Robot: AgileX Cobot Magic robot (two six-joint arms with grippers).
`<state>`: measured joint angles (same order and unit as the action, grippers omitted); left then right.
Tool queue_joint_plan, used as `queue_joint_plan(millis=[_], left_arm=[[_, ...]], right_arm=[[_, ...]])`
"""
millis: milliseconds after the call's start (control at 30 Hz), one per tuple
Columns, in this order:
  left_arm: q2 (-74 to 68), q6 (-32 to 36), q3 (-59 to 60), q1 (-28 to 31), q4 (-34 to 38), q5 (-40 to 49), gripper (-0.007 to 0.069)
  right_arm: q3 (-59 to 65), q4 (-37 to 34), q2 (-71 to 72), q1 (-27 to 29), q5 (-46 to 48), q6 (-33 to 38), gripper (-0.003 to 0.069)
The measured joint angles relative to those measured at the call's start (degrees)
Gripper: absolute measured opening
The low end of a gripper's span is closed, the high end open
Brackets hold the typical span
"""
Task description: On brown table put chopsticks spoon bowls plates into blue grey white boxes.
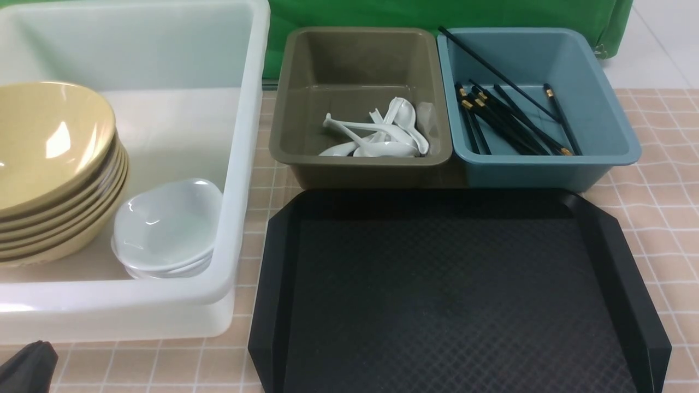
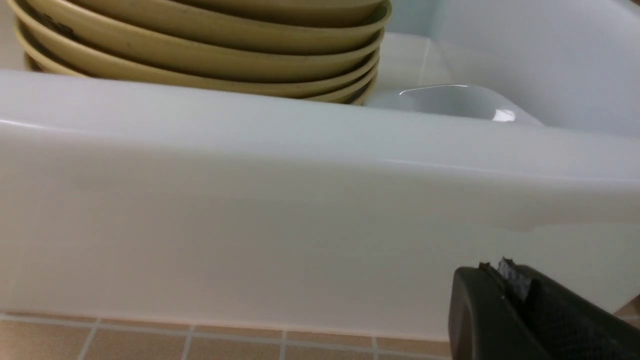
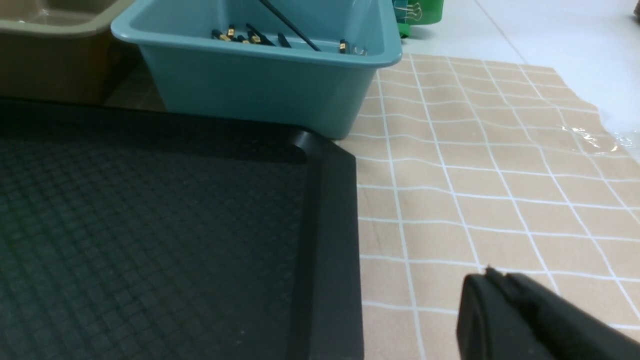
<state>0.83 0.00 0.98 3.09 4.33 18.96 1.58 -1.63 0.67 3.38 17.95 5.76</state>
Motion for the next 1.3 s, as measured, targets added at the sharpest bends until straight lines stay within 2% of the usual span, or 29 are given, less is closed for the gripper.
queue_joint_plan(millis=[1300], left_arm=[[0.0, 0.0, 0.0, 0.0, -0.3, 0.0, -0.0007]], right_arm=[[0.0, 0.0, 0.0, 0.0, 0.0, 0.0, 0.0100]])
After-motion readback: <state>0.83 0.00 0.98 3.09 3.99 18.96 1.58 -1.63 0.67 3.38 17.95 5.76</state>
